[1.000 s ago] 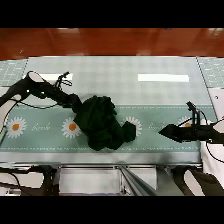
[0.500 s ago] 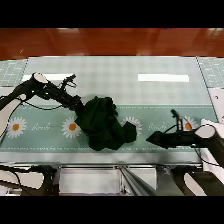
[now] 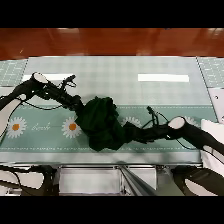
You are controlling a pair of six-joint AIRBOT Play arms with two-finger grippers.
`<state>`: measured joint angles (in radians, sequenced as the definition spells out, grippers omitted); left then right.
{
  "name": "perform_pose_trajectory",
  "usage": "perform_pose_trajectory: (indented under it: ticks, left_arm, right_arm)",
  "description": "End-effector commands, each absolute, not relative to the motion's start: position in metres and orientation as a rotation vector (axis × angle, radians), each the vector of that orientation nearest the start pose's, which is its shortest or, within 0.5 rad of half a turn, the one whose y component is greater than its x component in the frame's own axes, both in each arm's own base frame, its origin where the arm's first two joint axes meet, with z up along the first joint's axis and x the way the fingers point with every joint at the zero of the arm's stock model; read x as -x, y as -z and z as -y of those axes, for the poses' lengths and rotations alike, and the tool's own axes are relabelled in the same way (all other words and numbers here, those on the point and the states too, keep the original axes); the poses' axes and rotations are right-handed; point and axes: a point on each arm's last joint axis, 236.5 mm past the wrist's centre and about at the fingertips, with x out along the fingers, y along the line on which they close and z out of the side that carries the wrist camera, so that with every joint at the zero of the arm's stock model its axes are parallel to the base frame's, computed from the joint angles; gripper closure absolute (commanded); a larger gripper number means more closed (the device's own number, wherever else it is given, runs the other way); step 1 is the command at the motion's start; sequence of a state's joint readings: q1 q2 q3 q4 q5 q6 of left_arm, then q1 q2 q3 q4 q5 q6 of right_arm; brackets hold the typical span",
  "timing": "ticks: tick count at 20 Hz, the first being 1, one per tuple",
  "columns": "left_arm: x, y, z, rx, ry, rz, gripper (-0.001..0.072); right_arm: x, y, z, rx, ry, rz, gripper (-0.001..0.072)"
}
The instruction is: Fold the shirts.
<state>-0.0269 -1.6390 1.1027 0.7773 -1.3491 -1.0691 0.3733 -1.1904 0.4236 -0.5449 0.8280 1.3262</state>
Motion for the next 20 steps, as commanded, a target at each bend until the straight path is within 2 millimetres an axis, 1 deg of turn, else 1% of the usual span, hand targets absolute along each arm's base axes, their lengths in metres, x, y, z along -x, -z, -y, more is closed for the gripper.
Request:
perform_pose_trajectory:
  ticks: [1,2,3,4,5,6,7,8,9,10,11,12,13,14,15,16,17,18,19,20]
  left_arm:
    - [-0.326,0.071,0.173,0.462,0.787,-1.587,0.0688]
    - [-0.326,0.071,0.173,0.462,0.787,-1.587,0.0688]
    - [-0.326,0.071,0.173,0.463,0.787,-1.586,0.0688]
    - [-0.327,0.066,0.175,0.478,0.796,-1.578,0.0688]
    - [-0.333,0.051,0.179,0.525,0.818,-1.543,0.0688]
    - [-0.345,0.027,0.185,0.584,0.857,-1.469,0.0688]
    - [-0.361,-0.007,0.189,0.626,0.912,-1.345,0.0688]
    - [-0.378,-0.044,0.188,0.649,0.942,-1.221,0.0688]
    - [-0.392,-0.084,0.181,0.647,0.951,-1.101,0.0688]
    - [-0.401,-0.122,0.172,0.613,0.950,-0.998,0.0689]
    - [-0.406,-0.163,0.162,0.563,0.933,-0.893,0.0689]
    - [-0.408,-0.203,0.153,0.523,0.910,-0.794,0.0689]
    - [-0.405,-0.249,0.145,0.474,0.885,-0.679,0.0688]
    - [-0.399,-0.292,0.138,0.418,0.863,-0.564,0.0689]
    - [-0.389,-0.338,0.131,0.374,0.827,-0.444,0.0689]
    - [-0.374,-0.377,0.124,0.321,0.788,-0.331,0.0689]
    - [-0.361,-0.407,0.114,0.286,0.732,-0.249,0.0689]
    - [-0.347,-0.430,0.103,0.259,0.658,-0.188,0.0689]
    - [-0.331,-0.447,0.090,0.235,0.579,-0.143,0.0689]
    - [-0.314,-0.457,0.081,0.209,0.517,-0.112,0.0688]
  right_arm:
    - [-0.213,0.111,-0.260,-0.624,-0.502,-1.528,0.0369]
    - [-0.220,0.109,-0.263,-0.622,-0.507,-1.514,0.0489]
    - [-0.226,0.104,-0.266,-0.603,-0.531,-1.495,0.0668]
    - [-0.227,0.093,-0.272,-0.544,-0.627,-1.471,0.0685]
    - [-0.226,0.079,-0.276,-0.502,-0.701,-1.479,0.0685]
    - [-0.232,0.066,-0.272,-0.450,-0.737,-1.480,0.0685]
    - [-0.253,0.050,-0.259,-0.394,-0.719,-1.446,0.0685]
    - [-0.285,0.026,-0.239,-0.348,-0.662,-1.376,0.0685]
    - [-0.318,-0.008,-0.216,-0.309,-0.601,-1.283,0.0685]
    - [-0.347,-0.050,-0.194,-0.276,-0.549,-1.177,0.0686]
    - [-0.370,-0.097,-0.173,-0.248,-0.510,-1.069,0.0685]
    - [-0.387,-0.153,-0.155,-0.221,-0.487,-0.953,0.0686]
    - [-0.394,-0.204,-0.142,-0.191,-0.480,-0.861,0.0686]
    - [-0.393,-0.257,-0.132,-0.154,-0.474,-0.766,0.0686]
    - [-0.386,-0.305,-0.125,-0.113,-0.469,-0.673,0.0685]
    - [-0.374,-0.343,-0.120,-0.077,-0.460,-0.600,0.0685]
    - [-0.357,-0.379,-0.114,-0.043,-0.449,-0.532,0.0685]
    - [-0.340,-0.405,-0.109,-0.017,-0.434,-0.474,0.0685]
    - [-0.323,-0.425,-0.099,0.001,-0.399,-0.420,0.0685]
    - [-0.308,-0.437,-0.085,0.010,-0.341,-0.382,0.0685]
